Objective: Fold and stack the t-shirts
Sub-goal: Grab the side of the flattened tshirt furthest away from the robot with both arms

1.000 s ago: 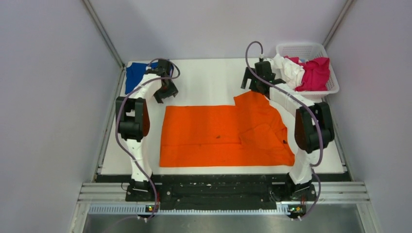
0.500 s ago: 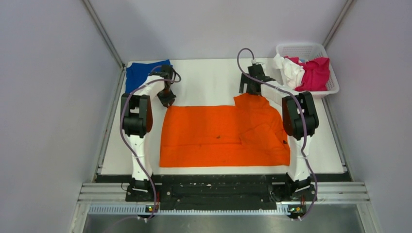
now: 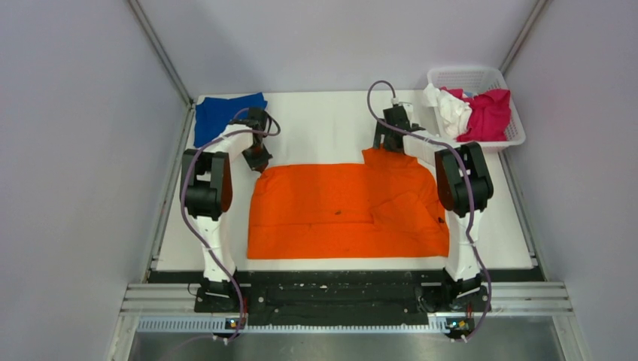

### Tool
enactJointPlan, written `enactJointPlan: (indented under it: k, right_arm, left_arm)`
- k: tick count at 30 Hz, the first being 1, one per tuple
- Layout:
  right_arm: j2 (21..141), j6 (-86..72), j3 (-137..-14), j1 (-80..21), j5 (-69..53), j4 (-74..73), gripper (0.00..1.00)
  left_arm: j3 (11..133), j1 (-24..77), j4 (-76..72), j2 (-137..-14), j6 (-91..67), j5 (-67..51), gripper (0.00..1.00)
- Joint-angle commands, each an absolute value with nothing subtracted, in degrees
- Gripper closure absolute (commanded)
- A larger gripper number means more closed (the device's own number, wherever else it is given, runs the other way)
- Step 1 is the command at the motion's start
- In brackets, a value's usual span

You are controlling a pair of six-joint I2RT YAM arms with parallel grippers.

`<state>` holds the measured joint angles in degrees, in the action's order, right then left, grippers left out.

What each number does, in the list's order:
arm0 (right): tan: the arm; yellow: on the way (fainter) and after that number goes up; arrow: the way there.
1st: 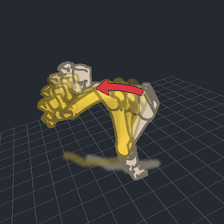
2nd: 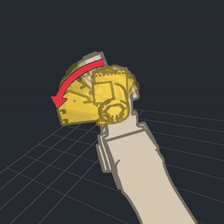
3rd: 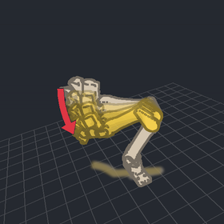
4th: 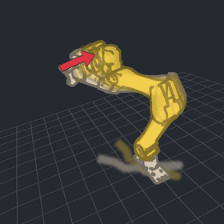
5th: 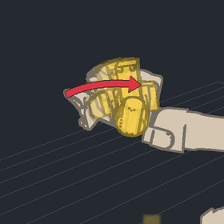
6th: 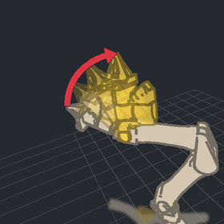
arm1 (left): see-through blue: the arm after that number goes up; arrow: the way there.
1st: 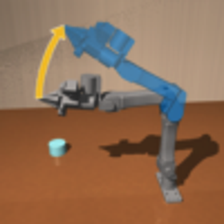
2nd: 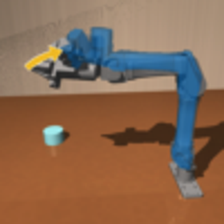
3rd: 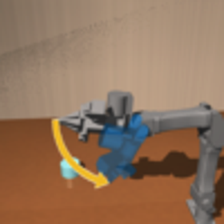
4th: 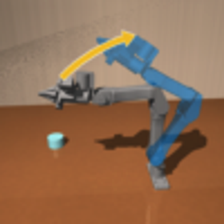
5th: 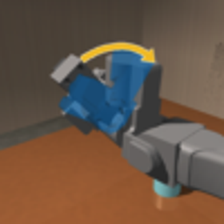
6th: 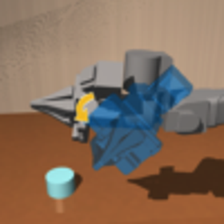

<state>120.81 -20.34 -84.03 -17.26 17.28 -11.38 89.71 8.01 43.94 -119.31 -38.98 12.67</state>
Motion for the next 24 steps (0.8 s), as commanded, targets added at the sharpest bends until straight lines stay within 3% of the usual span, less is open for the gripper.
enactJointPlan:
  k: [1,10,15,24]
  right_arm:
    - [120.62,-22.05,-86.06,-17.70,20.22,-10.21,0.13]
    - [126.28,-20.04,-97.54,-16.97,21.56,-13.19,0.12]
    - [131.67,-20.00,-101.99,-16.45,21.33,-15.94,0.17]
    - [127.95,-23.36,-94.87,-16.42,22.24,-17.42,0.26]
  left_arm:
    - [88.95,8.22,43.68,-115.60,-37.53,12.69,1.00]
    - [88.85,8.32,43.41,-114.03,-36.89,12.32,1.00]
    - [88.81,8.33,43.19,-113.49,-36.71,12.07,1.00]
    - [88.11,8.35,42.94,-112.02,-36.42,11.66,1.00]
